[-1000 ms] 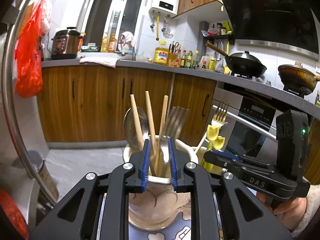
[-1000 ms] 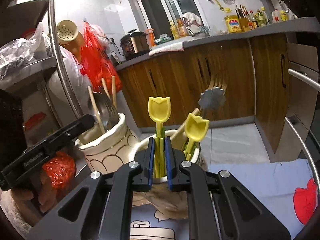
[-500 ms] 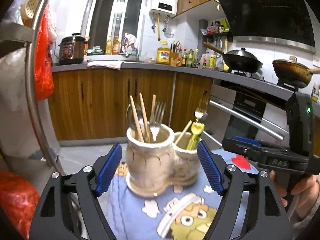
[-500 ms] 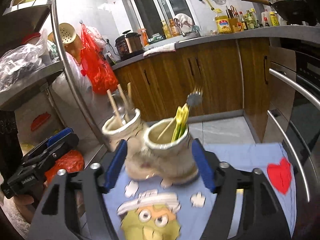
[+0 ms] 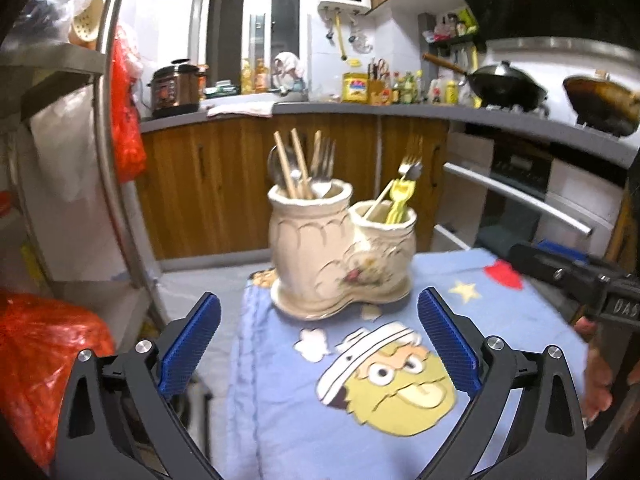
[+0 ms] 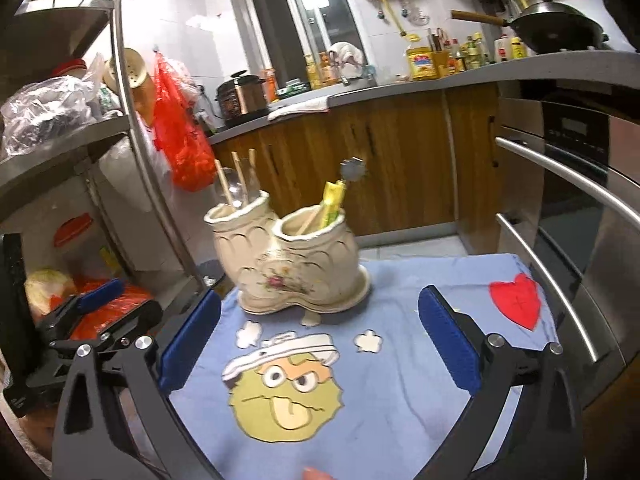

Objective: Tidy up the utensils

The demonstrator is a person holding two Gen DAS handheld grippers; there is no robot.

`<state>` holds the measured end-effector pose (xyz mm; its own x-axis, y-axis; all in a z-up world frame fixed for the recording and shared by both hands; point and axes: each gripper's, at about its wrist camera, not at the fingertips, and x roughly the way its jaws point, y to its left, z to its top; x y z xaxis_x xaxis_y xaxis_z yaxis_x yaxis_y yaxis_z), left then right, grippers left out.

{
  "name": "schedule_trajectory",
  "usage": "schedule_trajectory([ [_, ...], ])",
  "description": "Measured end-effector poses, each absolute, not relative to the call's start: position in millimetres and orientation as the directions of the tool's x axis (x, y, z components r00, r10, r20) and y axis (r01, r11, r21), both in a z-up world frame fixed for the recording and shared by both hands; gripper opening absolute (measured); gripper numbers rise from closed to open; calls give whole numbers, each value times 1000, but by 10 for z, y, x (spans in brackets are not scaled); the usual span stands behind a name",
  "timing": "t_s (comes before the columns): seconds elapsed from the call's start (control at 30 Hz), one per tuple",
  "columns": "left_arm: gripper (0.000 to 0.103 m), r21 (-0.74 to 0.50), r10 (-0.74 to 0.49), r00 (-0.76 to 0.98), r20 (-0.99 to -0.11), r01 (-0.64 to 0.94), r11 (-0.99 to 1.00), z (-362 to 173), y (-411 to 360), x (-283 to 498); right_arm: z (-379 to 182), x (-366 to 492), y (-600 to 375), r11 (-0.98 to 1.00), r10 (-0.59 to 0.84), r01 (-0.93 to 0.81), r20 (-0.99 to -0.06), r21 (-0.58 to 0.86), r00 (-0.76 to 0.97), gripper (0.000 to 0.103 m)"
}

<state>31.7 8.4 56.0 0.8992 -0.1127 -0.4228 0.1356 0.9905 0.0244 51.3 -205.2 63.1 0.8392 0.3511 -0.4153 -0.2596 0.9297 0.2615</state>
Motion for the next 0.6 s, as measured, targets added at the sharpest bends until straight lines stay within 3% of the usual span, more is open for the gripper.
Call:
schedule_trajectory([
  [0.27,98,75,-58,897,-437,100,992,367,87,343,476,528,-2089,948,307,-238,-405,213,861,98],
  [0.6,98,33,-60,898,-437,82,996,345,200,389,366,539,-1968,945,326,-284,-435,161,840,98],
])
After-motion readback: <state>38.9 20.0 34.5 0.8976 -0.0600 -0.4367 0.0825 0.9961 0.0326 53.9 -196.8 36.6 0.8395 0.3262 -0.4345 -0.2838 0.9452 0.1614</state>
